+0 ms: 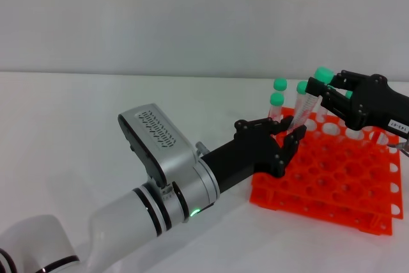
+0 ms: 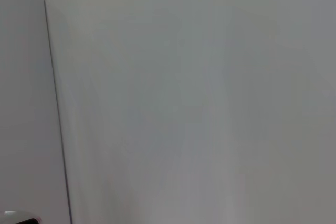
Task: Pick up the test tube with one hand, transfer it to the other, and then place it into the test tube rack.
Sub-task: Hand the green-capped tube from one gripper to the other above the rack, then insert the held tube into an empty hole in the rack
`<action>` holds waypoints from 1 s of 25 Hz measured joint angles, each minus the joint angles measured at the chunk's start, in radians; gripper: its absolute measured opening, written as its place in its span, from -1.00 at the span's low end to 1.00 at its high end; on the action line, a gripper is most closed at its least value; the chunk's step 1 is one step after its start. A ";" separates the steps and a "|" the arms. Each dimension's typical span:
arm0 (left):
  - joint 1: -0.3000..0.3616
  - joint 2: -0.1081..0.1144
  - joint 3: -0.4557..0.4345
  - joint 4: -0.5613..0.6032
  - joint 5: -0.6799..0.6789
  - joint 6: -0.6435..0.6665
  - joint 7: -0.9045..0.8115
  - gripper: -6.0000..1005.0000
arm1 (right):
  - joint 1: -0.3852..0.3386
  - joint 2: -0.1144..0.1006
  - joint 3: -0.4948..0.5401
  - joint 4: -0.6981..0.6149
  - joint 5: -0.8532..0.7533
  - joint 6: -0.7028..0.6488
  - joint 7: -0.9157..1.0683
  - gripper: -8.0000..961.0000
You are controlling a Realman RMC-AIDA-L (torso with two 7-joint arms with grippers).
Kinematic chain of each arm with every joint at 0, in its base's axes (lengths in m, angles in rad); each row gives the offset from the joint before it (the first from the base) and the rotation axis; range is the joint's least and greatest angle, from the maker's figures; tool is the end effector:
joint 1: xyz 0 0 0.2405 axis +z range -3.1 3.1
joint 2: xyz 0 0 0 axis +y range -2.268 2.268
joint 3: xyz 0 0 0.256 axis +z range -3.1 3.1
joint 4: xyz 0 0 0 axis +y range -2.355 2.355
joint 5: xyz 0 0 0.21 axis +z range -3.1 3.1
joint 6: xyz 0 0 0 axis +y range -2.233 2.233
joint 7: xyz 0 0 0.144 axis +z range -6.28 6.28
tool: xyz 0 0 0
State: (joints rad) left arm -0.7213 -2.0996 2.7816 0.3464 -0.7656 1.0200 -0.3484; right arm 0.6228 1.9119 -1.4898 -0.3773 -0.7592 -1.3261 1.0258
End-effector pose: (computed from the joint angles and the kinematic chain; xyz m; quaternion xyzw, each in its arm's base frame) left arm -0.1736 0.3431 -0.1286 -0.8760 -0.1399 -0.3580 0.2912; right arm 0.2079 0.3852 0.0149 -0.8730 0.1321 0.4095 0.2295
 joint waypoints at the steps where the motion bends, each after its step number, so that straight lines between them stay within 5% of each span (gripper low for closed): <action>1: 0.000 0.000 -0.001 0.000 -0.001 0.000 0.001 -0.61 | 0.000 0.000 0.000 0.000 0.000 -0.002 0.000 -0.47; 16: 0.027 -0.006 -0.035 0.008 -0.006 -0.042 0.013 -0.26 | -0.003 0.005 0.010 -0.013 0.001 -0.008 -0.008 -0.47; 20: 0.102 -0.003 -0.098 0.027 -0.006 0.012 0.060 0.12 | -0.006 0.011 0.048 -0.013 0.001 0.008 -0.034 -0.47; 25: 0.273 0.003 -0.236 0.036 -0.006 0.157 0.157 0.40 | -0.019 0.025 0.074 -0.014 0.004 0.066 -0.066 -0.47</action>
State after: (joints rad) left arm -0.4486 -2.0966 2.5456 0.3826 -0.7718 1.1765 -0.1909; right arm 0.6043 1.9372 -1.4154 -0.3910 -0.7554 -1.2605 0.9599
